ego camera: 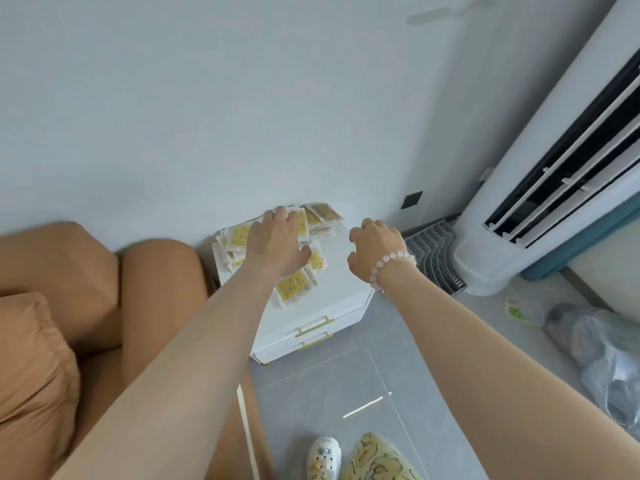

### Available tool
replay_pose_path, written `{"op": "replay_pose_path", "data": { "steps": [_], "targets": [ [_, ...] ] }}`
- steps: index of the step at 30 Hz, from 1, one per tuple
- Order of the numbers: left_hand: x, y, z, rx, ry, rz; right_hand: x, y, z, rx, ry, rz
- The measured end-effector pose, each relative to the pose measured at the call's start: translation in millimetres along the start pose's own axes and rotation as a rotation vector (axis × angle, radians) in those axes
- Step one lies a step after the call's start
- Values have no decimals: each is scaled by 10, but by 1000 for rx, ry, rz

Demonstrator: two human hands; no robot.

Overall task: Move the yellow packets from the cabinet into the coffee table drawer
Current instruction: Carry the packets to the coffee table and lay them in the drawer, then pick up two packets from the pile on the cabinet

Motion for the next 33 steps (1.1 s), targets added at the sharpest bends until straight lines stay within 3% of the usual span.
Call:
{"op": "replay_pose_path", "data": {
  "steps": [10, 16, 23, 33],
  "targets": [
    [-379, 23, 928, 47, -73, -60, -184, 398, 991, 27, -77, -24],
    [-728, -78, 1496, 124, -165, -28, -457, 492, 1727, 137, -164, 1],
    [-1306, -379, 1863, 271, -260, -51, -1053, 544, 2427, 204, -294, 68],
    [-2549, -554, 1750, 397, -455, -208, -2367, 429, 2364, 192, -526, 135]
  ]
}}
Point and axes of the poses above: each hand's wrist, its own z-axis towards the middle knuckle, its own x-axis out of the back of the hand, y = z × x, the point moved 6 cm from there along z, towards the middle knuckle, and after that the axes turned 9 degrees about x, right-handed, at the moved point
